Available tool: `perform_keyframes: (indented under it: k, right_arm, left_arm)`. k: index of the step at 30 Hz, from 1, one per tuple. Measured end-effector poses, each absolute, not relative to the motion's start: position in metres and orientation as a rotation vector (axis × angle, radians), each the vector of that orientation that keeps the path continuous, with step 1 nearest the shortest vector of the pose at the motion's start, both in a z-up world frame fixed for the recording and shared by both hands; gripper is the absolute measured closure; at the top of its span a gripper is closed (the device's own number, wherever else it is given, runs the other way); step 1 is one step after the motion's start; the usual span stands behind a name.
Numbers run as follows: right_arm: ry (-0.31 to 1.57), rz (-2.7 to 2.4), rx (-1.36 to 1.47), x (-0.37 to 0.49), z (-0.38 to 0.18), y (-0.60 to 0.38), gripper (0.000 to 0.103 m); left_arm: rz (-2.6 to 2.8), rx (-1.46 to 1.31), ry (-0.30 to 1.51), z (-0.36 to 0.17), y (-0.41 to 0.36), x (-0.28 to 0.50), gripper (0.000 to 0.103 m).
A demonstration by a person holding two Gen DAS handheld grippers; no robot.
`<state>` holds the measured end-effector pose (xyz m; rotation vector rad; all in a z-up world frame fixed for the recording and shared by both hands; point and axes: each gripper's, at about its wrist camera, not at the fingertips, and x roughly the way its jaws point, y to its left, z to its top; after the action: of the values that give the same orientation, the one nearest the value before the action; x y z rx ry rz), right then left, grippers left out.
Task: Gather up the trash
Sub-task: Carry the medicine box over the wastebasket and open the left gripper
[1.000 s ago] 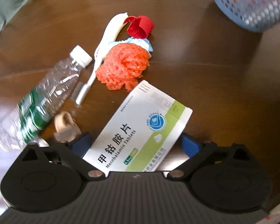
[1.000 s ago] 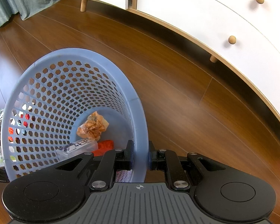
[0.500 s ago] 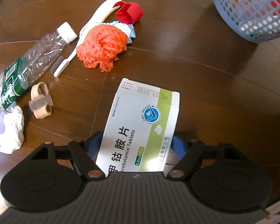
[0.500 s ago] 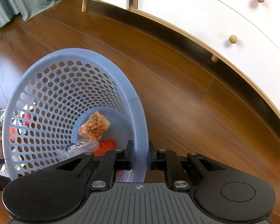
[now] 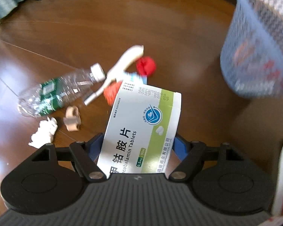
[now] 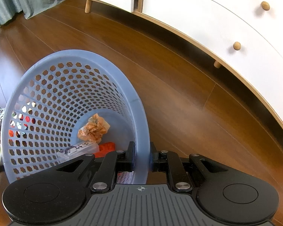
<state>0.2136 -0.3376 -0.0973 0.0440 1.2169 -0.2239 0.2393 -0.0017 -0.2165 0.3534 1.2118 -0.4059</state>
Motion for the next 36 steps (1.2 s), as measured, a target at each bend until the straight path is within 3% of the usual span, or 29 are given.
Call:
perform_keyframes:
  k: [10, 15, 36]
  right_arm:
    - [1.246, -0.254, 0.065, 0.215, -0.099, -0.34, 0.092]
    - [1.252, -0.249, 0.062, 0.212, -0.094, -0.333, 0.093]
    - [1.258, -0.223, 0.076, 0.211, -0.095, -0.341, 0.093]
  left_arm:
    - [-0.438, 0.315, 1.115, -0.101, -0.084, 0.255, 0.029]
    - [-0.491, 0.335, 1.078, -0.069, -0.135, 0.257, 0.029]
    - [-0.505, 0.384, 1.085, -0.083, -0.193, 0.252, 0.024]
